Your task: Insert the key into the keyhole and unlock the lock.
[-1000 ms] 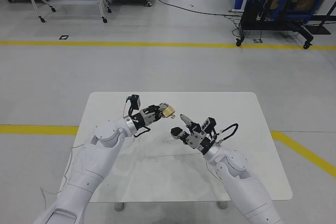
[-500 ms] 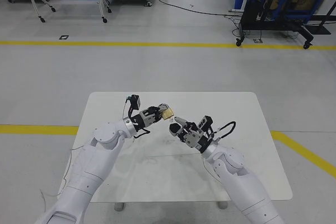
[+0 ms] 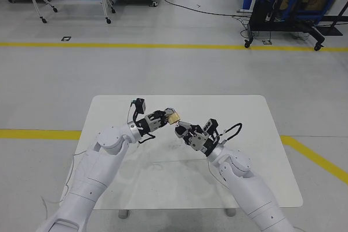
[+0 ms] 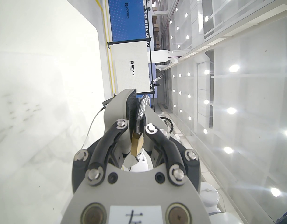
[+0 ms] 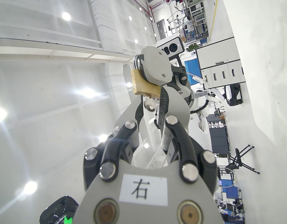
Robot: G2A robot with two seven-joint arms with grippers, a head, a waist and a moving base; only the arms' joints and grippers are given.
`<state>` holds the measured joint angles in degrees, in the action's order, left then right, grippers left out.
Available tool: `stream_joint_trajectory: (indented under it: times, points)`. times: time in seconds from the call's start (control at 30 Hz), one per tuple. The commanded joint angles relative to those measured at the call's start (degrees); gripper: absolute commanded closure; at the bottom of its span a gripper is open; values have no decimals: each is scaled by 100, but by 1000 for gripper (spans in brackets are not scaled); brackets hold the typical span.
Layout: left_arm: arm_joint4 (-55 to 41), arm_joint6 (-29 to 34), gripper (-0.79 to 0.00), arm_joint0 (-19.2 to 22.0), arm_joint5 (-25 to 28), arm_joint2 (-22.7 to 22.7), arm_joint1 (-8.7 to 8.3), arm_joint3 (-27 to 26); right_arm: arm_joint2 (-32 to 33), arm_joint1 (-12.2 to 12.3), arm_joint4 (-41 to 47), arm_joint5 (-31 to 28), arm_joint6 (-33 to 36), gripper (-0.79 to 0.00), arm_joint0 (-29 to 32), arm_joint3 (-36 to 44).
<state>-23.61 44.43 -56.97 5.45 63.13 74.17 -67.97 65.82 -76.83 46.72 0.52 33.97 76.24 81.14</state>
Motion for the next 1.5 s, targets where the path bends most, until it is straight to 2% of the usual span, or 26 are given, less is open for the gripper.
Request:
stream_joint_trajectory:
  times: [0.0,0.07,0.43,0.77,1.1,1.13,1.17,1.23,1.47]
  points:
    - [9,5,0,8,-8,-8,2,5,2,-7,107,38,49,-71,-26,-52]
    - [18,16,0,15,-6,-14,3,9,-4,-16,228,80,121,0,-58,-107]
    - [64,79,0,24,89,-27,4,17,-46,-63,809,294,557,0,-234,-452]
    - [406,-242,0,-76,544,15,-10,-134,28,-86,1740,921,1540,0,-437,-1071]
    - [464,-346,0,-186,730,56,-18,-267,-32,-93,1398,626,1314,0,-444,-1022]
    - [452,-334,0,-187,697,56,-18,-265,-41,-89,1289,549,1267,-71,-418,-961]
    - [406,-313,0,-189,651,54,-16,-261,-40,-83,1194,469,1233,-209,-386,-899]
    - [338,-318,0,-181,571,63,-12,-233,-18,-70,1024,322,1104,-342,-301,-773]
    - [140,-314,0,-154,371,83,1,-166,201,15,428,-57,700,-379,108,-200]
